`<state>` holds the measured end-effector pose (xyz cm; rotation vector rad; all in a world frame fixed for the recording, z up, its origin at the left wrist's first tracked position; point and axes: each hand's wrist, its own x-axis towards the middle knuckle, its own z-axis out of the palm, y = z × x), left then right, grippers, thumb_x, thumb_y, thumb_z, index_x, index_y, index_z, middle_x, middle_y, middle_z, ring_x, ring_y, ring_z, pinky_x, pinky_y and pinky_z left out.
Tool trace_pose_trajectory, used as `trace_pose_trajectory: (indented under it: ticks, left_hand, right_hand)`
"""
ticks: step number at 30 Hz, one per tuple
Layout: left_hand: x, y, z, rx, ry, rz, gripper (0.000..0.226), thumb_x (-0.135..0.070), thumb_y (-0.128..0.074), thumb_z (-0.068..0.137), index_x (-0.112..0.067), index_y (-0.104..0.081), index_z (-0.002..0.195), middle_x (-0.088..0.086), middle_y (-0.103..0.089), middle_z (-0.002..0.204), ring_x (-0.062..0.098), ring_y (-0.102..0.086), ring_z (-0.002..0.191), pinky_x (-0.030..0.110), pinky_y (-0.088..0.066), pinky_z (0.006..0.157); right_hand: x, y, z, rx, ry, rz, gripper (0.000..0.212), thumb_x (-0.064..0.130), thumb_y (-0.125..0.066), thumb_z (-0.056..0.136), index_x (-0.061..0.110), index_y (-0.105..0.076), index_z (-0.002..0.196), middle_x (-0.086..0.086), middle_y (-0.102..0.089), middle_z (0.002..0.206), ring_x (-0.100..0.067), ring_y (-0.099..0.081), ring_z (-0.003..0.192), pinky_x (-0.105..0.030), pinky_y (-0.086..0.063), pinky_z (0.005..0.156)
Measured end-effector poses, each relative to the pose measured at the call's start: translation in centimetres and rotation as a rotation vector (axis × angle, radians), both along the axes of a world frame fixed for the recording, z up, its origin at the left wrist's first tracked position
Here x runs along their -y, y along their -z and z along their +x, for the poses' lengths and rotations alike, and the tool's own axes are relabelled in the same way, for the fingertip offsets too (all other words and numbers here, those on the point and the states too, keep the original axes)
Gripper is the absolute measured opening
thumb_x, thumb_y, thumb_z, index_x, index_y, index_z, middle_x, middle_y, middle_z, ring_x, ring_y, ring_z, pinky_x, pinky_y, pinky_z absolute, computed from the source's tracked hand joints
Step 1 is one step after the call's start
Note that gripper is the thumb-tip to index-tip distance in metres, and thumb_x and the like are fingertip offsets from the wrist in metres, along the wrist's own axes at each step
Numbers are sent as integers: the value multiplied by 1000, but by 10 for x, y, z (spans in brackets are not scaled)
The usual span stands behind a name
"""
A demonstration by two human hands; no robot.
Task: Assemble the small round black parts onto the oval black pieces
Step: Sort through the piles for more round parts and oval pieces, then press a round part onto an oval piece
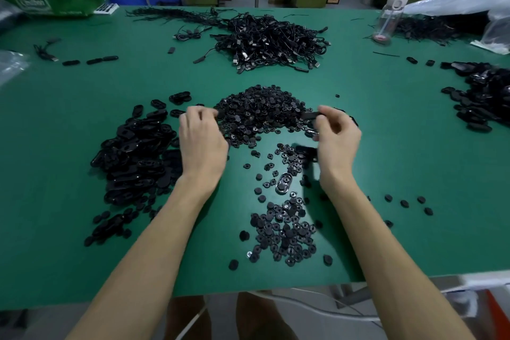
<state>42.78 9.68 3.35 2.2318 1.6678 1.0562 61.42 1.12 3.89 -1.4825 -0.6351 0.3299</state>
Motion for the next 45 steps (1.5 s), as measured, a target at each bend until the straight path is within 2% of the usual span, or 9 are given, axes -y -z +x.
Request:
trace_pose_trajectory:
  ticks: [5,11,15,20,25,30,34,39,45]
  left_hand:
    - [-8,5,-12,-329,-117,-174,38,5,-51,95,8,-56,132,28,-47,146,42,-39,140,49,-22,122]
    - [-12,6,-15,-377,-159,-100,23,-7,-52,104,1,-58,126,23,-53,130,40,-46,123,47,-32,110]
    - [-14,9,-14,-383,-198,-66,30,-22,-41,112,-2,-58,126,21,-53,128,39,-45,120,49,-29,108]
    - [-15,4,-13,-161,-180,71,32,-26,-37,113,-3,-59,118,15,-56,118,32,-48,109,45,-32,99]
    - [3,-3,5,411,300,-98,22,-28,-44,111,-12,-57,103,4,-66,87,12,-57,60,28,-52,55]
    - [16,3,25,501,513,-343,16,-9,-46,110,-12,-62,112,2,-69,87,11,-58,60,23,-48,59]
    - [22,0,28,558,573,-469,27,1,-40,109,-9,-57,127,7,-69,101,9,-65,70,21,-44,53]
    - [23,-2,25,591,583,-509,33,8,-41,107,4,-54,136,20,-68,120,14,-72,85,23,-54,59]
    - [22,0,26,587,596,-508,32,8,-42,106,7,-54,136,22,-68,121,20,-75,91,27,-60,66]
  right_hand:
    - [-1,1,3,-83,-14,-83,59,8,-54,101,13,-38,157,-1,-55,139,-16,-59,122,-36,-50,107]
    - [2,7,-4,391,-121,-340,30,28,-68,97,22,-70,126,-2,-60,132,-22,-39,134,-37,-34,109]
    - [0,10,-11,598,-267,-550,34,46,-74,91,28,-73,119,3,-58,125,-23,-34,126,-29,-15,85]
    - [-2,13,-12,644,-282,-523,17,43,-74,91,29,-75,100,8,-49,107,-17,-33,111,-31,-18,87]
    - [-4,15,-13,671,-299,-519,17,41,-71,94,24,-74,96,7,-52,97,-17,-32,103,-32,-17,82]
    - [-2,13,-12,572,-239,-317,17,35,-67,99,20,-69,93,5,-66,86,-18,-50,93,-33,-29,81]
    - [0,7,-14,355,-323,-131,11,23,-69,99,16,-72,92,7,-71,75,0,-59,66,-18,-43,66]
    - [2,5,-13,43,-442,-25,13,12,-72,96,12,-71,109,0,-79,91,-5,-70,81,-19,-51,68]
    - [2,5,-12,-8,-472,-5,5,13,-72,96,13,-75,100,0,-80,86,-2,-69,75,-18,-51,64]
